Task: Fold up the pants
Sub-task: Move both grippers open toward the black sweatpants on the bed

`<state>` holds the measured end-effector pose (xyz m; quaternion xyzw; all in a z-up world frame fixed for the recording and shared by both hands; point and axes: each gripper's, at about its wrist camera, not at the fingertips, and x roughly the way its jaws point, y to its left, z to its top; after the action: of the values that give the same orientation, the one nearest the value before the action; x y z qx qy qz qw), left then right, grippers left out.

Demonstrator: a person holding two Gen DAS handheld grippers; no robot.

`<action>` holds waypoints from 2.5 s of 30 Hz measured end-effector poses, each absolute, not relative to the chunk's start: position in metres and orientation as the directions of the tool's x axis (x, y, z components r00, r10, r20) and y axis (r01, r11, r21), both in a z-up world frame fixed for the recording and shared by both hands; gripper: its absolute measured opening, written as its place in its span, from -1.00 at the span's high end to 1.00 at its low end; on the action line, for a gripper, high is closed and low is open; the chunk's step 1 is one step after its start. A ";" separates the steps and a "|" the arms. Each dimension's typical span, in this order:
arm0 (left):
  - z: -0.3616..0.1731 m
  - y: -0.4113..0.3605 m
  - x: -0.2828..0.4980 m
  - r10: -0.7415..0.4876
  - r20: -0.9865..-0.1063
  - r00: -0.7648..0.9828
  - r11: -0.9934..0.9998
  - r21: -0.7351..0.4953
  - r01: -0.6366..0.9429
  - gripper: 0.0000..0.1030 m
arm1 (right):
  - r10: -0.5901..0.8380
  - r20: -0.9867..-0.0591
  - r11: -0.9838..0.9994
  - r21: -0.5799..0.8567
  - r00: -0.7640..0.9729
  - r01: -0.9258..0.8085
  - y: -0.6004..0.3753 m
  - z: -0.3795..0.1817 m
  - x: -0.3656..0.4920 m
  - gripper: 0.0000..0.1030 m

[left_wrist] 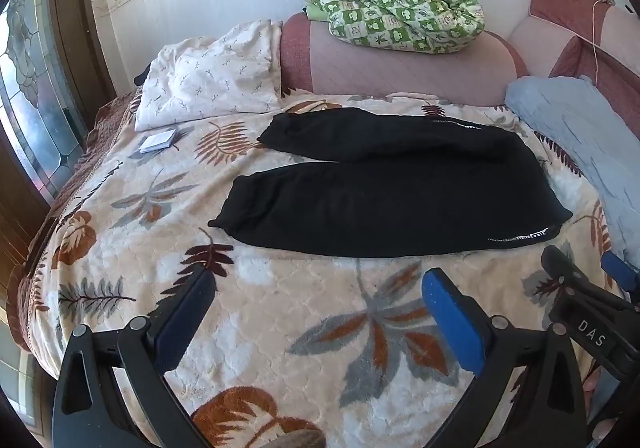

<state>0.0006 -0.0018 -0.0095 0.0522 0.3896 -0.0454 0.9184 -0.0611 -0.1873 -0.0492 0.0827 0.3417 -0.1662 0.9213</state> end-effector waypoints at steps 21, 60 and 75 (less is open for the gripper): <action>-0.040 0.007 0.016 -0.085 -0.788 0.610 0.989 0.006 0.145 -1.00 | -0.229 -0.700 0.934 0.037 0.676 0.354 -0.181 -0.071 -0.051 -0.98; -0.127 0.019 0.037 -0.061 -0.886 0.460 0.993 -0.008 0.117 -1.00 | -0.202 -0.777 0.941 0.013 0.596 0.337 -0.168 -0.108 -0.035 -0.98; -0.127 0.018 0.034 -0.052 -0.882 0.469 0.990 0.015 0.138 -1.00 | -0.193 -0.776 0.951 0.004 0.601 0.311 -0.156 -0.107 -0.040 -0.98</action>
<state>0.0342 0.0178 -0.1271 0.0422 0.5123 -0.0555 0.8560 -0.0396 -0.1562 -0.1070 0.0691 0.4238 -0.1412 0.8920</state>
